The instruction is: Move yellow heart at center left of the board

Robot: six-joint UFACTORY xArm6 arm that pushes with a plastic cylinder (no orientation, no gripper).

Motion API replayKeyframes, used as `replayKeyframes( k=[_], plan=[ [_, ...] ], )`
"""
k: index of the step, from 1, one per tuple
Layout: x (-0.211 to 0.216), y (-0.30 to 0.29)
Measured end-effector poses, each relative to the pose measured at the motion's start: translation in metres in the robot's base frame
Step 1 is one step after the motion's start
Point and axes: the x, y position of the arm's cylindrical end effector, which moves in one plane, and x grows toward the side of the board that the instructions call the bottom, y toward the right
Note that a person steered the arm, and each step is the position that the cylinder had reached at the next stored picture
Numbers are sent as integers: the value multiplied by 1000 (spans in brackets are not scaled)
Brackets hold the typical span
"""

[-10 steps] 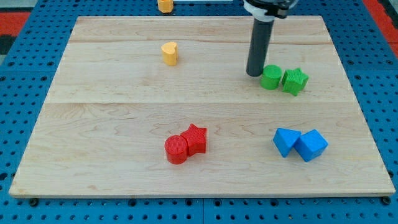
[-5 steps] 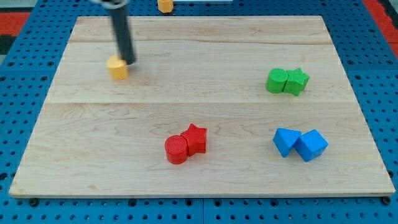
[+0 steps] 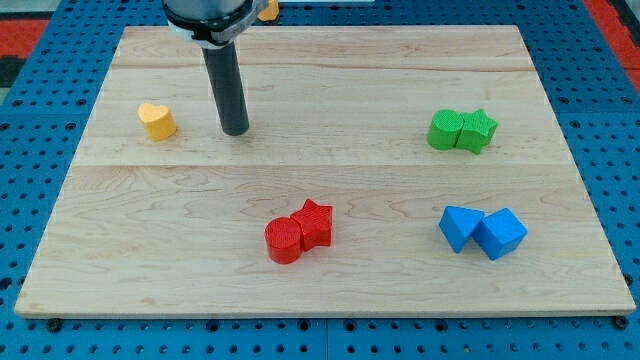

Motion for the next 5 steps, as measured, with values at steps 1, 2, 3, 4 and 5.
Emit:
replayKeyframes(
  k=[1, 2, 3, 4, 5],
  plan=[
    [16, -18],
    [36, -70],
    [-6, -88],
    [27, -75],
    [5, -31]
  ],
)
